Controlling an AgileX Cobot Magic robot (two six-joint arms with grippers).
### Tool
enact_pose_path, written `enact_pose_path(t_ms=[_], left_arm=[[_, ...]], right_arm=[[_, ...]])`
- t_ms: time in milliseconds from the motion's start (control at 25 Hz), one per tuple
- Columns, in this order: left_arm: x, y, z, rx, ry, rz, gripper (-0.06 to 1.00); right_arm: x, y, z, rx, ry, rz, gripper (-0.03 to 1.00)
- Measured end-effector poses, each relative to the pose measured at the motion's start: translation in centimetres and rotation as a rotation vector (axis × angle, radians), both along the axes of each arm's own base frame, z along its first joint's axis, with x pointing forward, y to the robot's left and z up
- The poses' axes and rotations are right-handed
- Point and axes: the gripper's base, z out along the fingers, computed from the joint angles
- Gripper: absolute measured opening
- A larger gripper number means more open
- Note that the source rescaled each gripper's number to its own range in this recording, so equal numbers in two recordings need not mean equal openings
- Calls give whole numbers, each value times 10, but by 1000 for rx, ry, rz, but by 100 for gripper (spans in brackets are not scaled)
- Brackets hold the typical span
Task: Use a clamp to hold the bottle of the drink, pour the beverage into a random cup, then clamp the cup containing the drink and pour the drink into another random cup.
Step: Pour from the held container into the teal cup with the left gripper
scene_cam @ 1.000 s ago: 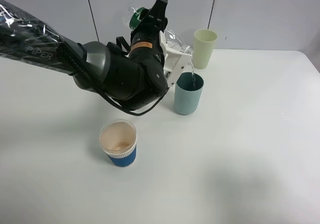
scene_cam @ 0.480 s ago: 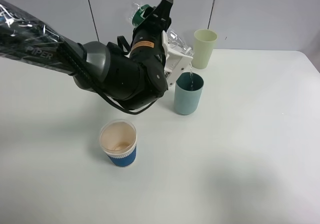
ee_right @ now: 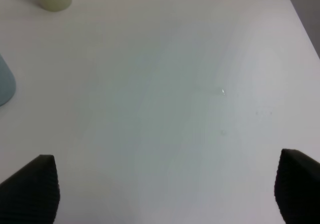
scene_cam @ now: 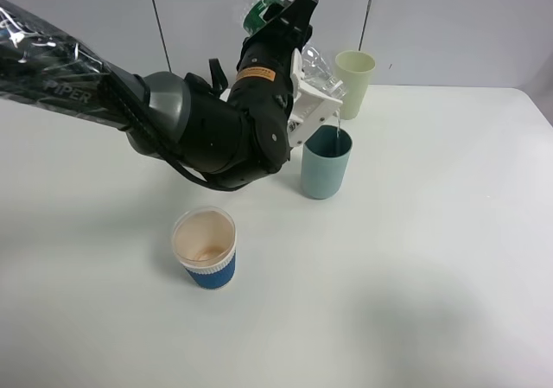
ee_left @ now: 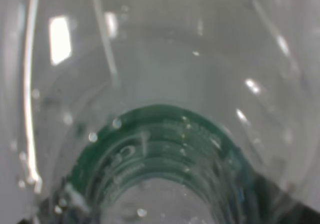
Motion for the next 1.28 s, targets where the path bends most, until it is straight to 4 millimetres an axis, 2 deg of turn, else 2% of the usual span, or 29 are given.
enact_pose_path(t_ms=[280, 600, 800, 960, 1160, 1280], left_arm=[[1, 4, -3, -23, 30, 41, 6], [12, 26, -10, -106, 105, 181, 6], [19, 38, 6, -179, 122, 188, 6], [13, 34, 21, -332, 235, 67, 6], [4, 32, 35, -628, 445, -112, 6], [8, 38, 44, -831, 526, -165, 6]], right_arm=[[0, 0, 0, -4, 0, -3, 58], [0, 0, 0, 0, 0, 0, 58], [0, 0, 0, 0, 0, 0, 58], [0, 0, 0, -4, 0, -3, 58], [0, 0, 0, 0, 0, 0, 58], [0, 0, 0, -4, 0, -3, 58]])
